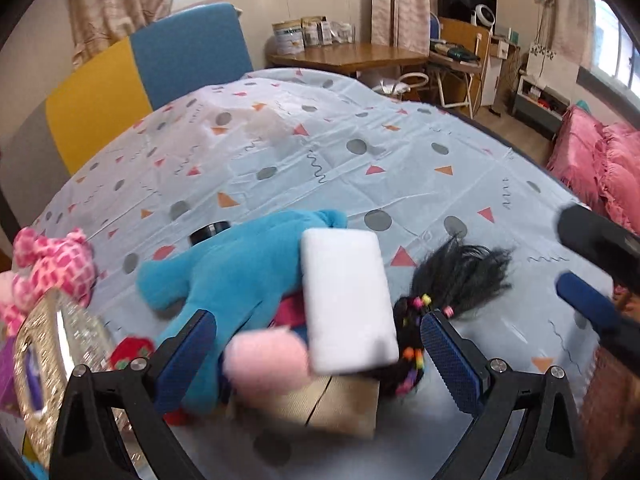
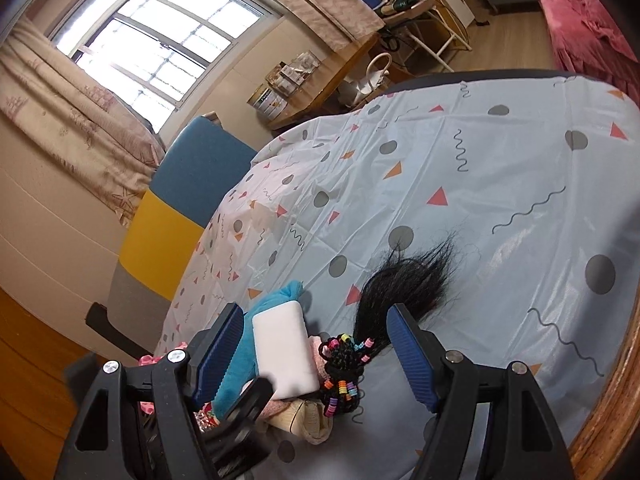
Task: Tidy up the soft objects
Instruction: 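Grasp the white sponge block with the left tool while the right tool moves toward the black wig, then place the sponge in the gold tray with the left tool while the right tool grasps the black beaded wig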
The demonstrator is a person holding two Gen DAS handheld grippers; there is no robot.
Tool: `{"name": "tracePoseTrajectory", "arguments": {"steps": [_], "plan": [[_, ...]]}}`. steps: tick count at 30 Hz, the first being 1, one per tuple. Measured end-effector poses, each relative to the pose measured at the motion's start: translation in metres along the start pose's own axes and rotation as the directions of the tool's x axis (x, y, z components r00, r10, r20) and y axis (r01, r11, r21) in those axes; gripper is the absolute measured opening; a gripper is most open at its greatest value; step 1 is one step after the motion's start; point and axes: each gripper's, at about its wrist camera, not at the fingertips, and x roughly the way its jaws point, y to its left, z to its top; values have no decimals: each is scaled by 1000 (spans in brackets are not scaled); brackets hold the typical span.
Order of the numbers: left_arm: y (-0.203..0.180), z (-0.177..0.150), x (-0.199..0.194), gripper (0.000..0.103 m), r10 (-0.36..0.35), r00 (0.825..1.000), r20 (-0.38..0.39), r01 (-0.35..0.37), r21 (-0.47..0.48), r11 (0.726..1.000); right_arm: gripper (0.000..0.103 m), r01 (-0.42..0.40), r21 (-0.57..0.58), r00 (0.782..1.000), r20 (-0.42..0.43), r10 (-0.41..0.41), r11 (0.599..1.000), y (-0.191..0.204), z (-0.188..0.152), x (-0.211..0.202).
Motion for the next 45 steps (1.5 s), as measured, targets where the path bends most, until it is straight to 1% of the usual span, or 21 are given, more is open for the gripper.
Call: {"name": "tracePoseTrajectory", "arguments": {"steps": [5,7,9,10,11,13,15,19,23,27,30,31,34,36,38,39,40,41,42,43,45], "plan": [[-7,13,33,103,20,999,-44,-20,0,1000,76,-22,12,999,-36,22,1000,-1,-1,6],[-7,14,44,97,21,998,-66,-22,-9,1000,76,-28,13,998,-48,28,1000,-1,-2,8],[-4,14,50,62,18,997,-70,-20,-28,999,76,-30,14,998,-58,31,999,-1,-2,10],[-2,13,53,55,-6,997,-75,2,-45,999,76,-30,13,998,-62,31,999,-1,-2,11],[-1,12,54,53,-33,996,-82,29,-55,998,76,-29,11,998,-64,30,1000,-1,-3,11],[0,8,48,51,-62,996,-61,59,-59,997,76,-26,6,998,-62,26,1000,0,-2,11],[-2,4,32,51,-45,999,-8,45,-30,999,76,-23,8,998,-60,23,1000,-1,-2,11],[2,-11,-10,51,-66,994,87,66,1,998,76,-11,16,998,-58,12,1000,-3,-1,11],[15,-36,-48,51,-85,988,126,88,-21,996,76,15,1,997,-75,-15,1000,-1,-3,15],[31,-69,-81,52,-88,985,145,97,-50,994,75,67,-47,989,-130,-72,997,5,-8,27],[43,-93,-101,52,-87,985,152,99,-75,992,75,130,-80,969,-201,-144,988,8,-12,43],[48,-102,-109,52,-87,984,157,101,-83,991,75,157,-87,957,-232,-173,984,7,-14,51],[60,-121,-126,52,-74,982,172,95,-114,989,75,232,-141,902,-341,-267,963,9,-22,81],[68,-131,-135,52,-72,981,182,99,-141,985,75,250,-181,875,-378,-302,951,13,-27,98],[76,-140,-144,52,-73,978,194,108,-172,979,75,279,-251,848,-388,-360,927,18,-32,114],[80,-145,-148,52,-71,977,199,109,-183,977,72,303,-300,831,-381,-405,905,20,-35,122],[84,-149,-152,52,-68,976,206,110,-197,974,65,335,-346,809,-371,-456,876,21,-38,130],[88,-154,-157,53,-68,975,213,114,-212,971,62,346,-374,802,-357,-478,861,24,-38,133],[92,-159,-161,53,-68,973,220,118,-225,967,41,353,-403,806,-328,-493,844,27,-38,132],[97,-164,-166,53,-61,972,228,118,-245,962,34,360,-422,803,-313,-507,832,27,-38,131],[106,-173,-174,53,-50,971,236,117,-280,953,31,373,-445,784,-319,-533,814,25,-43,133]]}}
